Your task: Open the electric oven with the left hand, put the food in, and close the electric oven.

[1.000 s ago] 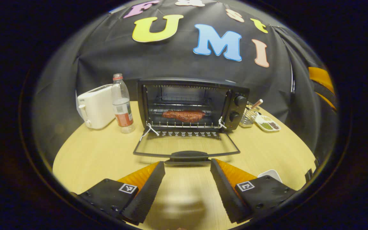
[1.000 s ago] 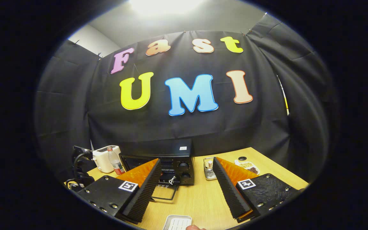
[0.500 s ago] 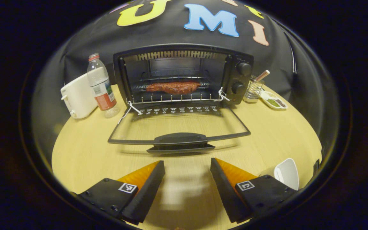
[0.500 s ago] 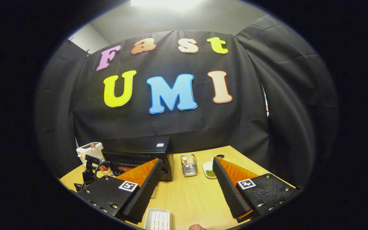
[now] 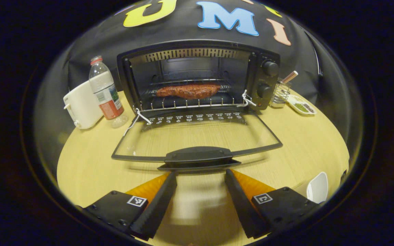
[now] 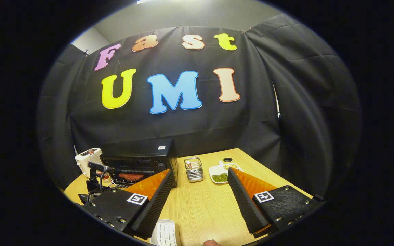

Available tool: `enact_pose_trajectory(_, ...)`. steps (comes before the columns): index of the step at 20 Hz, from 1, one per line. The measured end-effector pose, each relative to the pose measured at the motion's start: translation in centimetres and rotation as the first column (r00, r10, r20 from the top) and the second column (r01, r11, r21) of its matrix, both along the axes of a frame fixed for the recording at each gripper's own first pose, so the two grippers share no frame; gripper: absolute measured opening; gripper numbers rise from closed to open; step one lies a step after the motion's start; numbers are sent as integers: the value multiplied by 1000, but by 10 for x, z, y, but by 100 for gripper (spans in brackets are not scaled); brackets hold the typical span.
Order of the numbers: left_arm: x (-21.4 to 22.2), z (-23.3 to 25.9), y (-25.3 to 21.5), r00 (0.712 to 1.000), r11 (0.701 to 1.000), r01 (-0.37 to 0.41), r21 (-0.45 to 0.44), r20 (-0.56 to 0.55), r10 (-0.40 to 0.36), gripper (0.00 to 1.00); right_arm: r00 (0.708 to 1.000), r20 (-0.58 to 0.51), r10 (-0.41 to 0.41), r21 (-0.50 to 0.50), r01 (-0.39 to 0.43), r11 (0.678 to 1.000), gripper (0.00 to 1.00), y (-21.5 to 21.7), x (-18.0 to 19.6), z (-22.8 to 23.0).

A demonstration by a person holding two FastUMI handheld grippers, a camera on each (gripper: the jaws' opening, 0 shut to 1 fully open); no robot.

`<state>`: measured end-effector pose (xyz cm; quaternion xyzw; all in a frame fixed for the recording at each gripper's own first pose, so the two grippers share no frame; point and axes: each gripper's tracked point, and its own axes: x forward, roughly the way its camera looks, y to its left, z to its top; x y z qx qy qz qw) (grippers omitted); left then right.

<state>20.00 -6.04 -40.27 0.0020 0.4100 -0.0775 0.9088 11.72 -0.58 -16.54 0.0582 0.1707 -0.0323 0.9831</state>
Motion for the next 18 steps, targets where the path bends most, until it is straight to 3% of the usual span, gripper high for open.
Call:
enact_pose_trajectory(14,6,55,3,990,995,-37,-90,130,48,97,997,9,77,28,-78,997,98,33,7,10)
enact_pose_trajectory(18,9,72,4,984,997,-25,-80,175,39,97,997,15,76,30,-77,997,98,33,7,11)
